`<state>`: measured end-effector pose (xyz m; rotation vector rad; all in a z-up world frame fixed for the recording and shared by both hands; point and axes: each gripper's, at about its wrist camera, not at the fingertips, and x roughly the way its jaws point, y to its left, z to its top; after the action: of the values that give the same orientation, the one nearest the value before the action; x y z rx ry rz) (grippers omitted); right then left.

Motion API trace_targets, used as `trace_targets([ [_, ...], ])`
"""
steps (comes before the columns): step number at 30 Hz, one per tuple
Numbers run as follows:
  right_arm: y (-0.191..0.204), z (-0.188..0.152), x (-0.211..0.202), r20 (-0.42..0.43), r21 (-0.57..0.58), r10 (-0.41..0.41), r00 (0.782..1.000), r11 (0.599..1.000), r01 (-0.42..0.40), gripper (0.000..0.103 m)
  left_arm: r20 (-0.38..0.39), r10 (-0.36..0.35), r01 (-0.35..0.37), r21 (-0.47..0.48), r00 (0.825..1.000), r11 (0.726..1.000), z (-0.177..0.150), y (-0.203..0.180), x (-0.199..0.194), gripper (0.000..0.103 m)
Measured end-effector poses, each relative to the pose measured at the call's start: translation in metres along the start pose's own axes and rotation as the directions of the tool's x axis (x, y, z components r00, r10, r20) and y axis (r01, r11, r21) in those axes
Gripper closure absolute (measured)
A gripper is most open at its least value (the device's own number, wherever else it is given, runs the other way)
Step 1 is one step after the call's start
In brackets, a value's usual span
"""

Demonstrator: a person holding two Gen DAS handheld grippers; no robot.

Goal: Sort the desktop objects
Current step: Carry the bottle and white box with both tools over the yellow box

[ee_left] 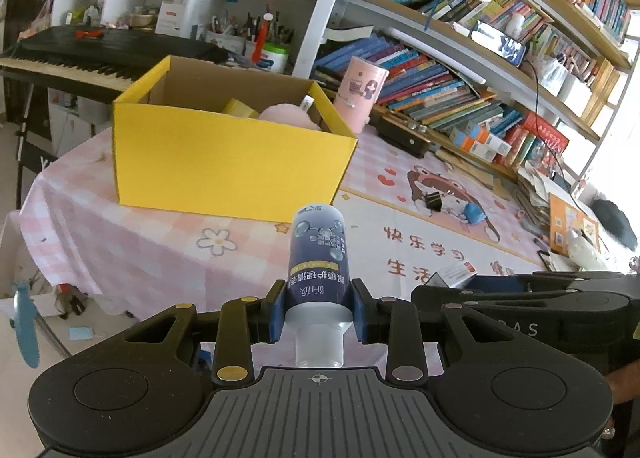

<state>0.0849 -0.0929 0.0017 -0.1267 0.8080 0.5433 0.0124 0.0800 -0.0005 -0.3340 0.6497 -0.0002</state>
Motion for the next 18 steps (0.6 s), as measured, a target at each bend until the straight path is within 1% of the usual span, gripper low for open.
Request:
trace_targets([
  [18, 0.065, -0.011, 0.003, 0.006, -0.020, 0.044, 0.999, 0.999, -0.044, 0.051, 0.018, 0.037, -0.037, -0.003, 0.999, 0.999, -0.012, 0.047, -0.039, 0.072],
])
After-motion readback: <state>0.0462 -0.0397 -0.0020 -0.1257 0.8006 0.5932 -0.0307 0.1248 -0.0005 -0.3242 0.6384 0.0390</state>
